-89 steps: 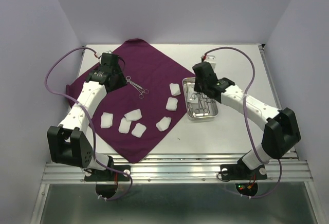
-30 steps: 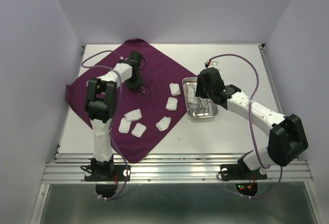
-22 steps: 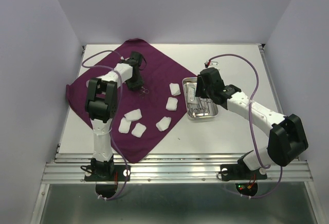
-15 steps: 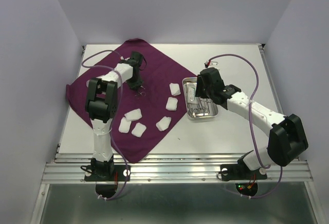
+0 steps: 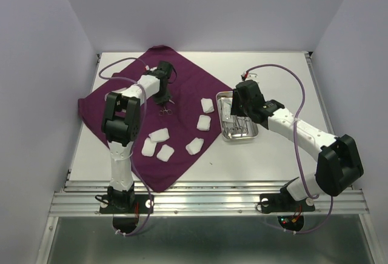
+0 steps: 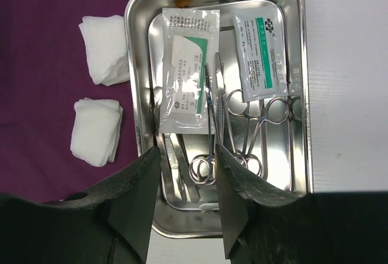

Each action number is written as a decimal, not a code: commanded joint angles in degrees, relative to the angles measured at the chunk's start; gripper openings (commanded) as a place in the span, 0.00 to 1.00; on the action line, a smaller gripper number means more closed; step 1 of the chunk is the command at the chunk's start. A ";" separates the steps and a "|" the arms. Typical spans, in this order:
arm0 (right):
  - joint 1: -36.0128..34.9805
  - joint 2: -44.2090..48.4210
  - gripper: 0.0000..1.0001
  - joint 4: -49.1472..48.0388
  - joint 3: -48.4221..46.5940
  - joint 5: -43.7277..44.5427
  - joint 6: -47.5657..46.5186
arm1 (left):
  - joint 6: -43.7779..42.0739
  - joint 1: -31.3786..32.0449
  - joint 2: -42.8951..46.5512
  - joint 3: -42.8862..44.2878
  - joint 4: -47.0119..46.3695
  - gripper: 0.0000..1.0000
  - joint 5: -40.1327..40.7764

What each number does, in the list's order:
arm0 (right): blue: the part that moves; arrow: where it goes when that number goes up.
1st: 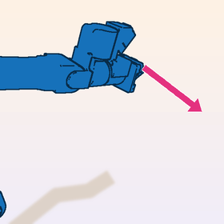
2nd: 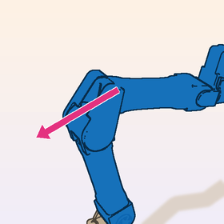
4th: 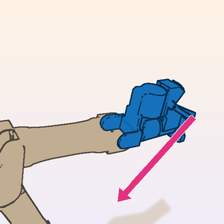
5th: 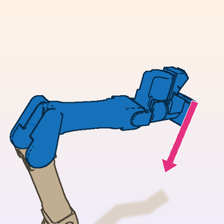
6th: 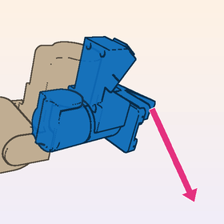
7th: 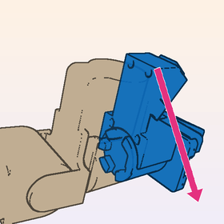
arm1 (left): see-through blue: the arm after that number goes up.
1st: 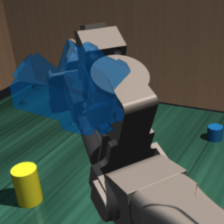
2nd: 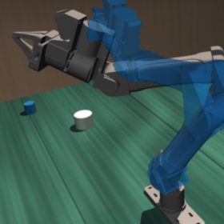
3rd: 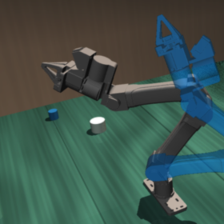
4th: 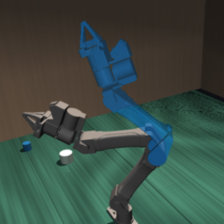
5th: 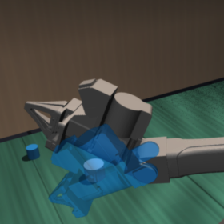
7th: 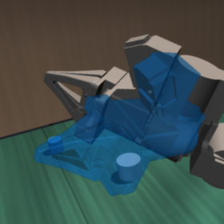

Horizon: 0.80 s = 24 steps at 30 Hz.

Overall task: Prepare the surgical pack
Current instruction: Pick up the medical item from the surgical kit, then place the medical item in the surgical kit.

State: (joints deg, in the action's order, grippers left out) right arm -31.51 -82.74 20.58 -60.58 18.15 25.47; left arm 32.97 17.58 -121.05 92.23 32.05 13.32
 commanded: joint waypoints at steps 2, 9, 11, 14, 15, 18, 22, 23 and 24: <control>0.22 3.28 0.46 -0.19 -0.95 -0.05 0.63 | 1.39 3.51 7.06 -0.91 0.47 0.03 -3.21; 0.22 3.64 0.47 -0.28 -0.51 -0.48 0.63 | 2.71 7.63 5.22 -0.91 -0.24 0.03 -4.80; 0.22 3.81 0.47 -0.19 -0.68 -0.66 0.72 | 2.89 8.34 4.60 -0.99 -0.41 0.03 -5.15; 0.22 4.08 0.47 0.08 -0.60 -0.57 0.72 | 3.15 8.87 4.42 -1.43 -0.76 0.17 -5.15; 0.22 4.16 0.47 0.08 -0.51 -0.49 0.72 | 3.15 8.87 4.42 -1.52 -0.85 0.22 -5.15; 0.22 4.08 0.47 -0.01 -0.51 -1.10 0.72 | 2.71 8.96 4.69 -1.70 -1.11 0.33 -5.50; 0.22 2.59 0.46 -1.24 -1.12 -4.17 1.77 | 1.92 8.96 5.21 -1.17 -0.68 0.54 -5.85; -0.30 1.45 0.46 -1.68 -1.73 -4.61 2.38 | 1.49 8.96 5.30 -0.65 -0.33 0.54 -5.16; -0.92 0.74 0.46 -1.77 -2.26 -4.62 2.65 | 1.31 8.79 5.39 -0.38 0.02 0.54 -4.80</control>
State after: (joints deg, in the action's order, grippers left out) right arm -31.53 -80.75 20.97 -60.60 15.84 26.39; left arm 35.35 26.72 -117.58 91.09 30.98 7.49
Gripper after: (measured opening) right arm 0.464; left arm 0.532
